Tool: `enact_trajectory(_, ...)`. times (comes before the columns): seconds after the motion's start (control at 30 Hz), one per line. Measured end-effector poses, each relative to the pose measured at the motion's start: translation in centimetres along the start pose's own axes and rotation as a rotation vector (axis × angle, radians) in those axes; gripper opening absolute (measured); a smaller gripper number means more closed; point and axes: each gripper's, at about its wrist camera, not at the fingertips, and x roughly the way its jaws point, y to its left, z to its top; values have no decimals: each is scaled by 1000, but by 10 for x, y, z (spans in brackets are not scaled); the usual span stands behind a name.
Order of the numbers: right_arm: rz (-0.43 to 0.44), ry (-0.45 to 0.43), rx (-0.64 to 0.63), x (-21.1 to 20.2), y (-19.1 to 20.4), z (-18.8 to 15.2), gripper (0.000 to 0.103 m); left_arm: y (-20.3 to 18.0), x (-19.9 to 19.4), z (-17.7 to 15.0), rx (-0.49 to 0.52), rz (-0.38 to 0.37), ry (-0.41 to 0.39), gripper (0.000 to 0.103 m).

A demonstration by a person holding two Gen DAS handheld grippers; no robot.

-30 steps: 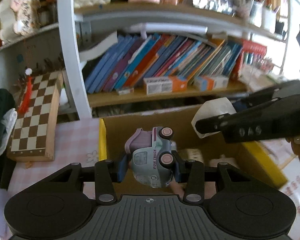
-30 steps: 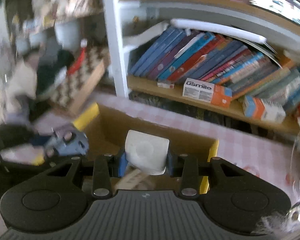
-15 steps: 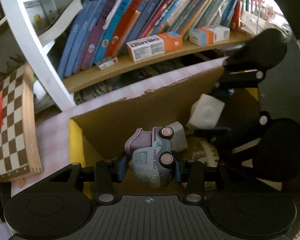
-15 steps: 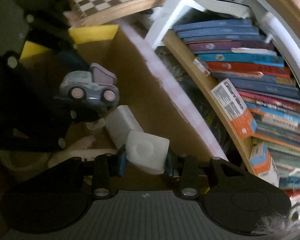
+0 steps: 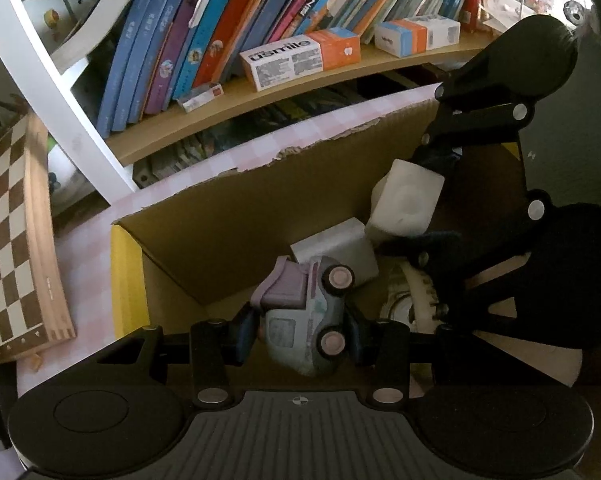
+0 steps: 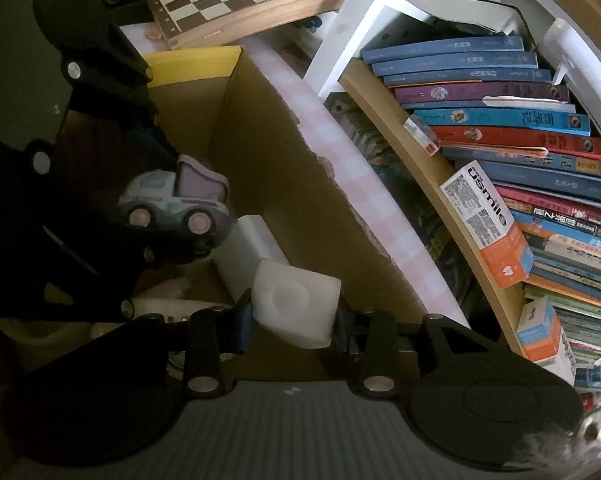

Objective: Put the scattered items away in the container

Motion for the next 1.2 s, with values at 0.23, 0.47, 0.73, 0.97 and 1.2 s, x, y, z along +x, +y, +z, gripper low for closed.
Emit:
enact_trajectory(0.23, 2, -14, 28, -2, -2, -2, 40, -2, 0, -1, 23, 12, 18, 47)
enact_trajectory(0.47, 0, -71, 64, -21, -5, -7, 54, -7, -19, -8, 59, 65, -43, 72)
enact_trajectory(0.73, 7, -170, 152, -57, -10, -10, 62, -4, -54, -23, -9, 114, -129, 73)
enact_trajectory(0.97, 3, -260, 239, -93, -7, -12, 65, -1, -95, -33, -74, 148, -251, 79)
enact_trajectory(1.2, -33, -329, 356, -133, 0, -22, 72, -3, -136, -54, -126, 161, -350, 84)
